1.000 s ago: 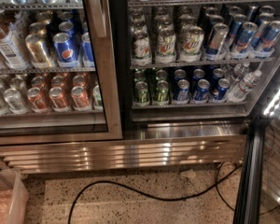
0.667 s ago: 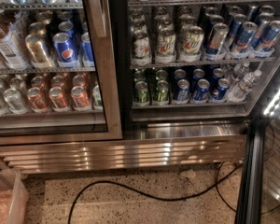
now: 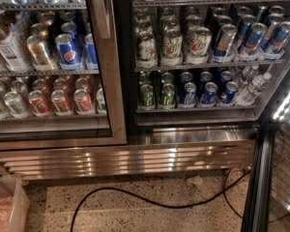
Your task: Open right fridge door
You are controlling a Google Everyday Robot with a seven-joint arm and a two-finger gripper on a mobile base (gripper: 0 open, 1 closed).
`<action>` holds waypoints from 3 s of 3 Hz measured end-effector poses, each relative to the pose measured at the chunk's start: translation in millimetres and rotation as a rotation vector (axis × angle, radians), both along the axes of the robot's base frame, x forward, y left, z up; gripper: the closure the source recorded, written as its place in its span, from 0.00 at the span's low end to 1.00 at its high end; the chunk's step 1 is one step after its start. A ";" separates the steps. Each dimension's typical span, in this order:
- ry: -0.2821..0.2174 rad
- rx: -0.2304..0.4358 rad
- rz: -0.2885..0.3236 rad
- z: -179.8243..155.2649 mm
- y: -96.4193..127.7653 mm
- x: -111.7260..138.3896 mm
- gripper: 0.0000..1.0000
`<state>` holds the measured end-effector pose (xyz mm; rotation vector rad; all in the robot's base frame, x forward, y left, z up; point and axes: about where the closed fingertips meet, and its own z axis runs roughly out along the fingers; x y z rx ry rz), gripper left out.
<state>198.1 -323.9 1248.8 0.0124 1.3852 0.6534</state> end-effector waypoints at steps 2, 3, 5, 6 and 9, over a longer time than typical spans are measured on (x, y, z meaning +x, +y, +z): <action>-0.335 -0.200 -0.118 104.0 -0.9 -34.8 0.00; -0.551 -0.400 -0.143 165.7 16.9 -61.8 0.00; -0.840 -0.822 -0.221 211.6 48.9 -85.2 0.00; -0.939 -0.976 -0.270 216.6 58.1 -83.9 0.00; -1.014 -1.108 -0.254 203.0 77.1 -68.0 0.00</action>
Offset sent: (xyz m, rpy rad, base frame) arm -0.0916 0.0056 0.2056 -0.7660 -0.8287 -0.3372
